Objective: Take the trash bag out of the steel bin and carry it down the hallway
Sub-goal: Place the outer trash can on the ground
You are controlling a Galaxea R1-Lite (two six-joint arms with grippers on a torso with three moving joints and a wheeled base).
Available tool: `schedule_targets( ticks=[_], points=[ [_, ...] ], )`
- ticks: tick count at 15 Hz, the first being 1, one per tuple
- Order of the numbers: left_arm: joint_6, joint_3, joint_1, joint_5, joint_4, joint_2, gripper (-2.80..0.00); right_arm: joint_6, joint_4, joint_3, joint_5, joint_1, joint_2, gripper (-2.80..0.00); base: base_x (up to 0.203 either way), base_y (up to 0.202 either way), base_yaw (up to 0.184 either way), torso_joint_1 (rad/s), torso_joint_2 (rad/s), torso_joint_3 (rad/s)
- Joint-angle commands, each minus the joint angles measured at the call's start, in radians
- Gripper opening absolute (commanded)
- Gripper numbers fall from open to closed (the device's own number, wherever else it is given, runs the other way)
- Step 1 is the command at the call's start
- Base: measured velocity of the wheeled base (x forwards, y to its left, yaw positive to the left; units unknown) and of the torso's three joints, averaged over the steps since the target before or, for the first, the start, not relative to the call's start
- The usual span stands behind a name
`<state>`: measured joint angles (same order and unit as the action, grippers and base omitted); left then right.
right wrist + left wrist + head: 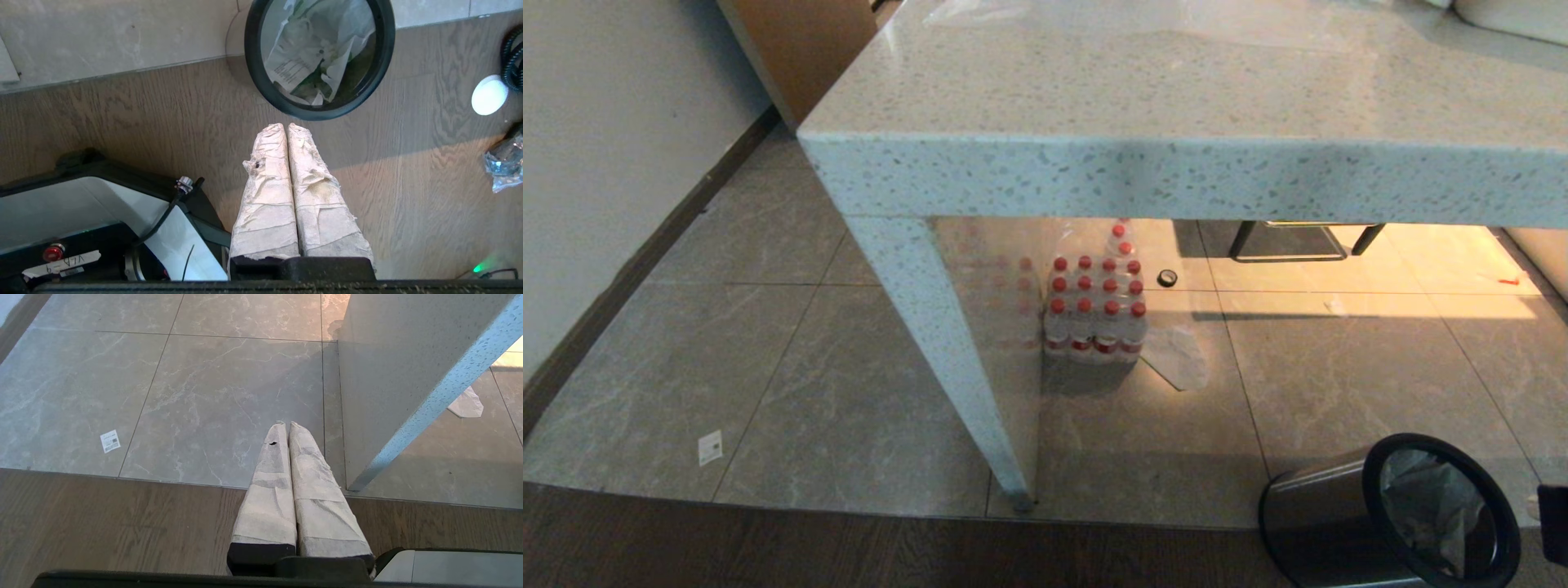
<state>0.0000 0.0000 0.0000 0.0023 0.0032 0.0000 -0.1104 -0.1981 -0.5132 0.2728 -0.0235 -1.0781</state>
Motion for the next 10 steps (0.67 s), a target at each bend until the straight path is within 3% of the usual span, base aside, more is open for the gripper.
schedule_targets(
  ticks=[1, 4, 10],
  points=[
    [0.000, 0.002, 0.000, 0.001, 0.000, 0.000, -2.80, 0.000, -0.004, 0.000, 0.002, 0.011, 0.020, -2.80, 0.000, 0.000, 0.000, 0.000, 0.00, 0.000],
    [-0.002, 0.002, 0.000, 0.001, 0.000, 0.000, -2.80, 0.026, -0.015, 0.001, 0.002, 0.055, 0.019, -2.80, 0.000, 0.000, 0.000, 0.000, 0.00, 0.000],
    [0.000, 0.002, 0.000, -0.001, 0.000, 0.000, -2.80, 0.032, -0.016, 0.009, 0.002, 0.060, 0.026, -2.80, 0.000, 0.000, 0.000, 0.000, 0.00, 0.000]
  ],
)
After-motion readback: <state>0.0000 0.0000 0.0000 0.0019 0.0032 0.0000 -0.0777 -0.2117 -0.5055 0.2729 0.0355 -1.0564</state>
